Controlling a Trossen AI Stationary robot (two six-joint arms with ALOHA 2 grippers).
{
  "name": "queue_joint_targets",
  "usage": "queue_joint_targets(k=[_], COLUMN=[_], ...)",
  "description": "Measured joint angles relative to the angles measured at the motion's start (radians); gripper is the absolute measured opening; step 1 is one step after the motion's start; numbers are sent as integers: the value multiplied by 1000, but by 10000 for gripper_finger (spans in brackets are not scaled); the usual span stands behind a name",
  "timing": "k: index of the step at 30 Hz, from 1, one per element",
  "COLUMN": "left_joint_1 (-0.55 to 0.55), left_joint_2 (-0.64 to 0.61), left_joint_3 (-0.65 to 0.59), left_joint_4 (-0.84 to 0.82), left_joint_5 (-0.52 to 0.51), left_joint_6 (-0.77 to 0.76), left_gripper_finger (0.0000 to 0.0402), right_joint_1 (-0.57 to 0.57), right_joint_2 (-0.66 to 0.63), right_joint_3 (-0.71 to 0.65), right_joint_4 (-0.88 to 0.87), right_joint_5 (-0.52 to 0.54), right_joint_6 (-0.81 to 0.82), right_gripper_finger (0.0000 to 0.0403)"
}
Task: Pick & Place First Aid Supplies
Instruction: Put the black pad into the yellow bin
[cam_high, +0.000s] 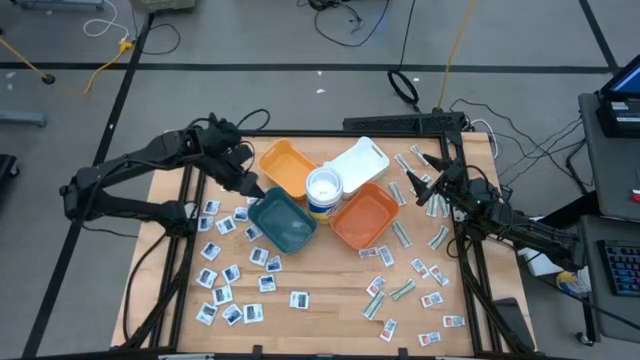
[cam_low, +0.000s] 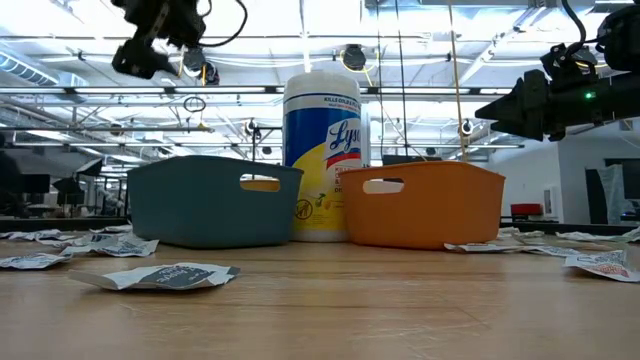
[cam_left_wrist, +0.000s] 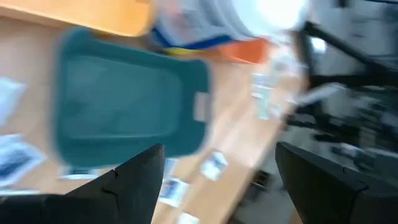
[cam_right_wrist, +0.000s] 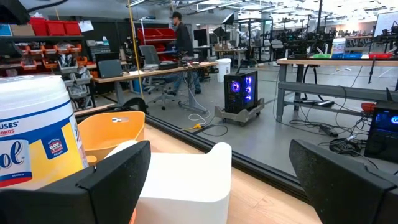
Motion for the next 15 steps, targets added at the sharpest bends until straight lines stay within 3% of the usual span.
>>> queue_joint_targets(k=[15], left_joint_1=[22], left_joint_2=[20], left_joint_3=[0], left_joint_4=[-347], left_joint_5=[-545], left_joint_6=[78], left_gripper_finger=[310], right_joint_1=[0], right_joint_2=[0], right_joint_3=[0], right_joint_4=[0], right_joint_5=[0], right_joint_6=[0], right_gripper_finger=[377])
